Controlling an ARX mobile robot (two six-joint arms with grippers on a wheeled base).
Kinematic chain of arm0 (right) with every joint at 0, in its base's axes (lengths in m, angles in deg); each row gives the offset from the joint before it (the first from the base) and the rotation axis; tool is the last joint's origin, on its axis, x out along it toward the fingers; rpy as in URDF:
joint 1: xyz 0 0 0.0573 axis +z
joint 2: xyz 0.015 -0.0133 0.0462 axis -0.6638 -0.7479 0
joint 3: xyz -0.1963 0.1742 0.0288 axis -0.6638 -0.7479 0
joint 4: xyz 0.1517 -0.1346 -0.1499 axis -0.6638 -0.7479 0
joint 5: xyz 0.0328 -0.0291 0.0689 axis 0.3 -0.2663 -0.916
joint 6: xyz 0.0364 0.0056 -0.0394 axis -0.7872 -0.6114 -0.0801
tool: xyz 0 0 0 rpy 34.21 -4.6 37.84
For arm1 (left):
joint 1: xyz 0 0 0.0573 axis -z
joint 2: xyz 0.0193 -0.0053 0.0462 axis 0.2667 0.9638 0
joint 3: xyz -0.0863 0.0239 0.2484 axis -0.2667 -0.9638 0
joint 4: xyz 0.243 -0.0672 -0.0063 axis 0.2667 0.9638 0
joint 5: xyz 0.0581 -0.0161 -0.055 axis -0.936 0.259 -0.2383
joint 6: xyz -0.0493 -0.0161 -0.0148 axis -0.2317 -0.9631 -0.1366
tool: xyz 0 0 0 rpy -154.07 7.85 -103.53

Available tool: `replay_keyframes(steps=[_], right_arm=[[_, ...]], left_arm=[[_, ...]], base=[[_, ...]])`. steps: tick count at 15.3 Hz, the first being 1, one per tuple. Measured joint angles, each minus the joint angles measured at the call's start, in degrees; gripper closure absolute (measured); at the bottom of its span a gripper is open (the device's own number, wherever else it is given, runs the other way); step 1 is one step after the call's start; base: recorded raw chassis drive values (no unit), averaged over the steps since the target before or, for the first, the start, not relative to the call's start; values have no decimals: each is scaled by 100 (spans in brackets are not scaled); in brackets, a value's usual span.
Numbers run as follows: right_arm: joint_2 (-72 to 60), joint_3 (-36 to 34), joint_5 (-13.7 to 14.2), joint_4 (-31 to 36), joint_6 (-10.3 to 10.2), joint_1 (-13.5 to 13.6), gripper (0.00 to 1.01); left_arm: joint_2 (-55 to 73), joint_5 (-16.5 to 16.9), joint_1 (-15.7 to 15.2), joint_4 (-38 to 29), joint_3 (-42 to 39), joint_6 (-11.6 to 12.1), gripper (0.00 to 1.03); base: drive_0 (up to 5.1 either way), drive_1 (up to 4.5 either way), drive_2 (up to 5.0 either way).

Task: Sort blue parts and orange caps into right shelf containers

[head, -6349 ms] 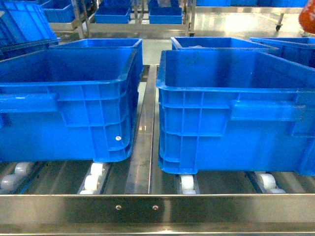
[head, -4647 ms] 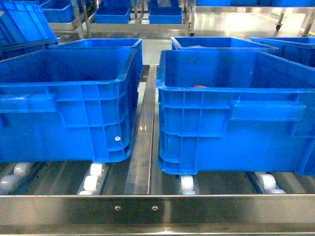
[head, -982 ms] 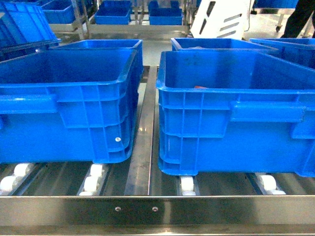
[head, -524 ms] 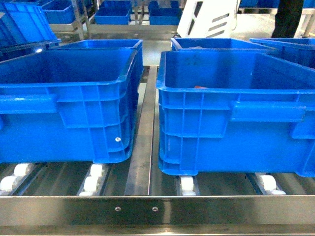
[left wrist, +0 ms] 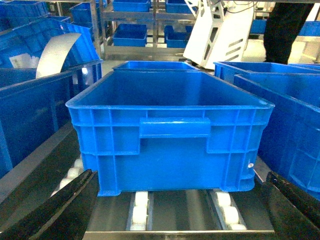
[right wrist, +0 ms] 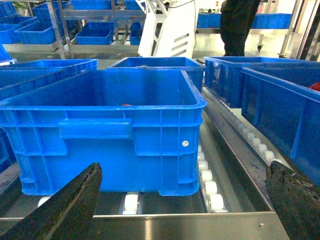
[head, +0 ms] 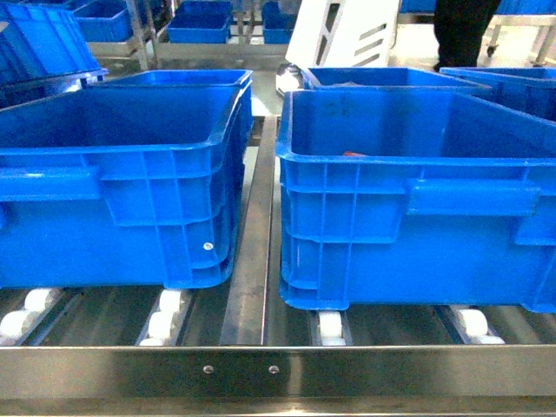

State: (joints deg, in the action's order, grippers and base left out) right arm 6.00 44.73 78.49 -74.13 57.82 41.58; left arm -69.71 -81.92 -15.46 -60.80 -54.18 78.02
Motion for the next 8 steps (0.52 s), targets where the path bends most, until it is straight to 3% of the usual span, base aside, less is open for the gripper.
replay_keyframes(steps=[8], right_arm=[[0,0,0,0,0,0,3]], left_arm=[[0,0,0,0,0,0,5]], base=[[0,0,0]])
